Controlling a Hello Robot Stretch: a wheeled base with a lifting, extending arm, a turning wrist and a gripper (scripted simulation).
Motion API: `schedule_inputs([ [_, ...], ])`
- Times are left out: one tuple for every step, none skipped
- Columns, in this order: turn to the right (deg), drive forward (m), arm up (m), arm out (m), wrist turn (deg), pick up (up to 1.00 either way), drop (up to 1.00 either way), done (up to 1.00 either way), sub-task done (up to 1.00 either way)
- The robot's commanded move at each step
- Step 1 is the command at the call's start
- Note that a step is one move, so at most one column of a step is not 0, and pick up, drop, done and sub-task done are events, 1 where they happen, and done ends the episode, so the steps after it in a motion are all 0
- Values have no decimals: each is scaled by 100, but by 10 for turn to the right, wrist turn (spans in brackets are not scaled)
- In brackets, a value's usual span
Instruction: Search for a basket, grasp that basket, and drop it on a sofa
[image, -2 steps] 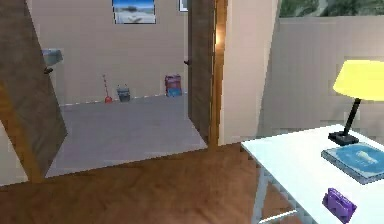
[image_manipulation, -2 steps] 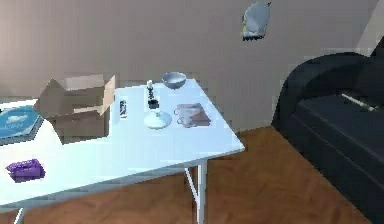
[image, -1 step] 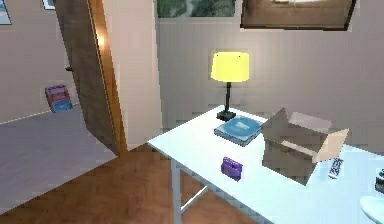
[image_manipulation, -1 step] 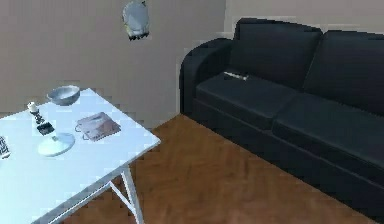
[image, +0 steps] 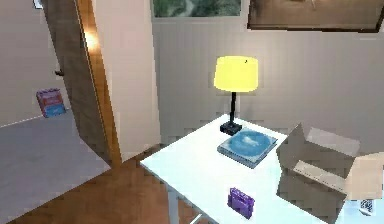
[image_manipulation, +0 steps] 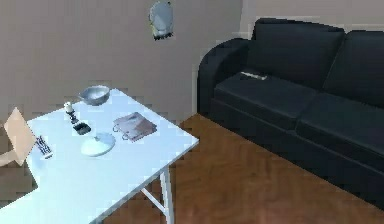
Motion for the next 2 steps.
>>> schedule_inputs([
  [450, 0, 0, 0, 0, 0, 0, 0, 0],
  [420, 0, 0, 0, 0, 0, 0, 0, 0],
])
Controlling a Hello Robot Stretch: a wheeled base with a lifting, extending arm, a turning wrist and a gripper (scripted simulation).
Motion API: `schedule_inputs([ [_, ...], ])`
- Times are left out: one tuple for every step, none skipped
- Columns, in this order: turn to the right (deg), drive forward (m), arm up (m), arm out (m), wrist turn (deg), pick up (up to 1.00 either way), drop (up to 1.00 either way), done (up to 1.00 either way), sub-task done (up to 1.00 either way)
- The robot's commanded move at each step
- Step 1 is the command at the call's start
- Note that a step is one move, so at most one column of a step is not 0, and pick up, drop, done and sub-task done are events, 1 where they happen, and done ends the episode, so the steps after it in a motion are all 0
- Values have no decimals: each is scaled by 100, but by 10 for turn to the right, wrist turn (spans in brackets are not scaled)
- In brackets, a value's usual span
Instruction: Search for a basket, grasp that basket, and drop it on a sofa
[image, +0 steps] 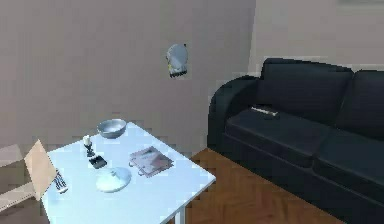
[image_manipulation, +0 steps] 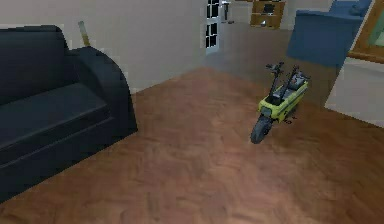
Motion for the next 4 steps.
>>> schedule_inputs([
  [0, 20, 0, 0, 0, 0, 0, 0, 0],
  [-450, 0, 0, 0, 0, 0, 0, 0, 0],
  [-450, 0, 0, 0, 0, 0, 0, 0, 0],
  [-420, 0, 0, 0, 0, 0, 0, 0, 0],
])
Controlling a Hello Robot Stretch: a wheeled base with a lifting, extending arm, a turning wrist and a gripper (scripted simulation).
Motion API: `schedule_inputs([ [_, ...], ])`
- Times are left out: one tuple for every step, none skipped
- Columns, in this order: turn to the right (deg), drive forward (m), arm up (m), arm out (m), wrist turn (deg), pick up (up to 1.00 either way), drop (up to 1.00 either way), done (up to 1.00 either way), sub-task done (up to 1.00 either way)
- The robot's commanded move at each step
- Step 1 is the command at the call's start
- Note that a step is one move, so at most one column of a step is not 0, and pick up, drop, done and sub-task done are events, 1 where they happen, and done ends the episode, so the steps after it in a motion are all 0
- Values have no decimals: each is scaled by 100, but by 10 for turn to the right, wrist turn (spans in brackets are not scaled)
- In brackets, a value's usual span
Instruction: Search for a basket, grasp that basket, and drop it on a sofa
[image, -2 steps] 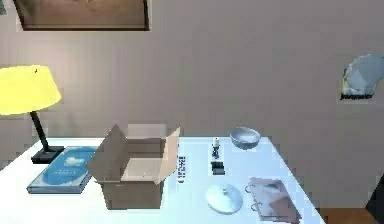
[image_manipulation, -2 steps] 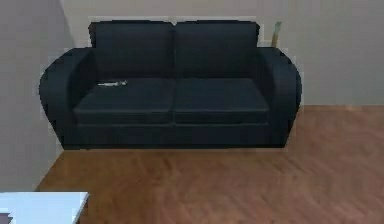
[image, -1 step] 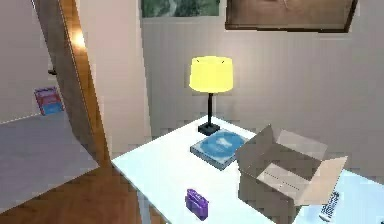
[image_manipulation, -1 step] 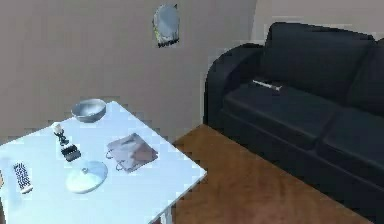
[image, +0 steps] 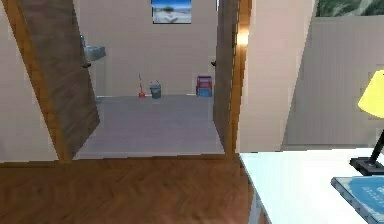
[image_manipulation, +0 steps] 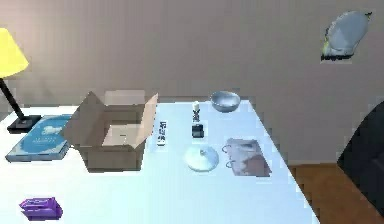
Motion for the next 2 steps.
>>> schedule_inputs([
  [0, 100, 0, 0, 0, 0, 0, 0, 0],
  [-30, 0, 0, 0, 0, 0, 0, 0, 0],
])
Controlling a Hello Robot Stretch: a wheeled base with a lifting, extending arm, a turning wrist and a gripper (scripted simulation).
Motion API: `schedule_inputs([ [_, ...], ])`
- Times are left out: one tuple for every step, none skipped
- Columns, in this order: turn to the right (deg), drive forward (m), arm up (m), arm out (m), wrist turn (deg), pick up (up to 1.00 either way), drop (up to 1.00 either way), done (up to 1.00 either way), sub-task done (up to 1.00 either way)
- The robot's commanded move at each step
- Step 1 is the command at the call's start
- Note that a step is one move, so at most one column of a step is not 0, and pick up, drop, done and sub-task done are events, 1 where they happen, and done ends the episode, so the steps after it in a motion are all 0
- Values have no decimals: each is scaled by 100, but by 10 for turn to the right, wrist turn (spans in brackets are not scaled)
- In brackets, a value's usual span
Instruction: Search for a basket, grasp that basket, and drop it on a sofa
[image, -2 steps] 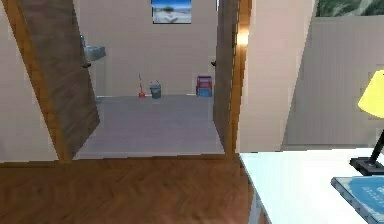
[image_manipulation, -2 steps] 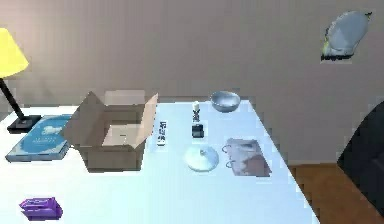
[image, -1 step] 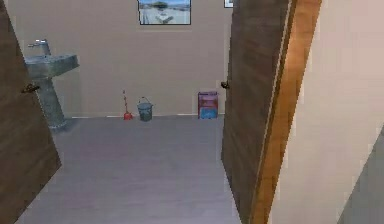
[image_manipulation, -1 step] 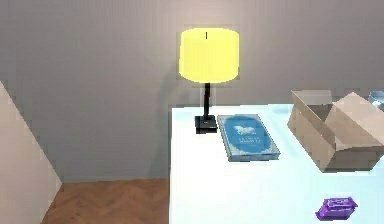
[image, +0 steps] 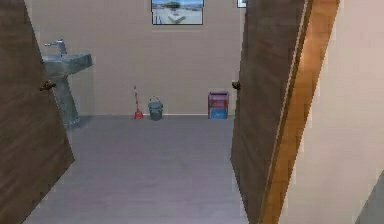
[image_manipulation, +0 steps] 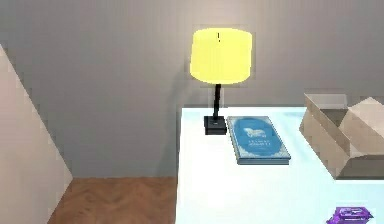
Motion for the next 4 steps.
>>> schedule_inputs([
  [0, 100, 0, 0, 0, 0, 0, 0, 0],
  [0, 95, 0, 0, 0, 0, 0, 0, 0],
  [360, 0, 0, 0, 0, 0, 0, 0, 0],
  [0, 30, 0, 0, 0, 0, 0, 0, 0],
])
